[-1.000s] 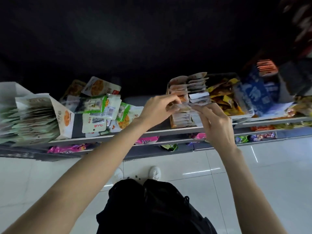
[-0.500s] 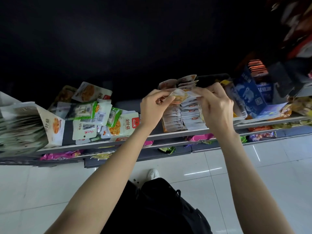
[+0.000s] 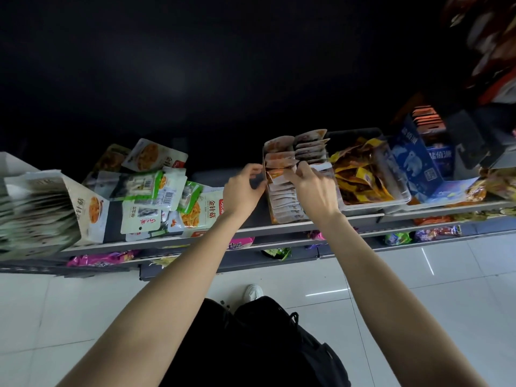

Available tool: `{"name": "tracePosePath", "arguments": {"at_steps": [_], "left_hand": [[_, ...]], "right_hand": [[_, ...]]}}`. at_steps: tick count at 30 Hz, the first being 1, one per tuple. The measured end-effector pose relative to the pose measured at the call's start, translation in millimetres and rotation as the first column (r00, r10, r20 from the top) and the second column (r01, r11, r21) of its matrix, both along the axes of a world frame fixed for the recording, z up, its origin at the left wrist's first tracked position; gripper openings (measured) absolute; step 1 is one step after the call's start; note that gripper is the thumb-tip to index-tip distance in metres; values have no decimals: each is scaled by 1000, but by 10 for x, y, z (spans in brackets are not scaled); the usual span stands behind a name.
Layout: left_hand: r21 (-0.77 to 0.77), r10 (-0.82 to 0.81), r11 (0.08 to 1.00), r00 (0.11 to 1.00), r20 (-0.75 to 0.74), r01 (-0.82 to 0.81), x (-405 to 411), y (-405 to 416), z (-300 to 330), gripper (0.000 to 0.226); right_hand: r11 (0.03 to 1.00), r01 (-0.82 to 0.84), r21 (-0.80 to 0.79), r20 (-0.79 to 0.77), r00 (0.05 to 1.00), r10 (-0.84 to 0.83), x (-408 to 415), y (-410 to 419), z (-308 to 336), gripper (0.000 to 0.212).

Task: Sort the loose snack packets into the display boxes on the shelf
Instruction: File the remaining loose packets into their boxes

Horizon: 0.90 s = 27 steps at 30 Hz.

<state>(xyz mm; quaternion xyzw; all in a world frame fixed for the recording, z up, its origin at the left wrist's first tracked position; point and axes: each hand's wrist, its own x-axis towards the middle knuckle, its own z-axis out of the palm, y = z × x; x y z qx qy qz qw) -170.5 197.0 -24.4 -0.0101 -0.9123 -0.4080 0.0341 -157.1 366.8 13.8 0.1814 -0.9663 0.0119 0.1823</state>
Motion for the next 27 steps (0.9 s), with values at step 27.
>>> {"name": "tracePosePath", "arguments": {"at_steps": [27], "left_hand": [[-531, 168, 845, 973, 160, -58, 410, -1838, -469, 59]], "right_hand": [[995, -16, -100, 732, 676, 84, 208, -1651, -716, 50]]}}
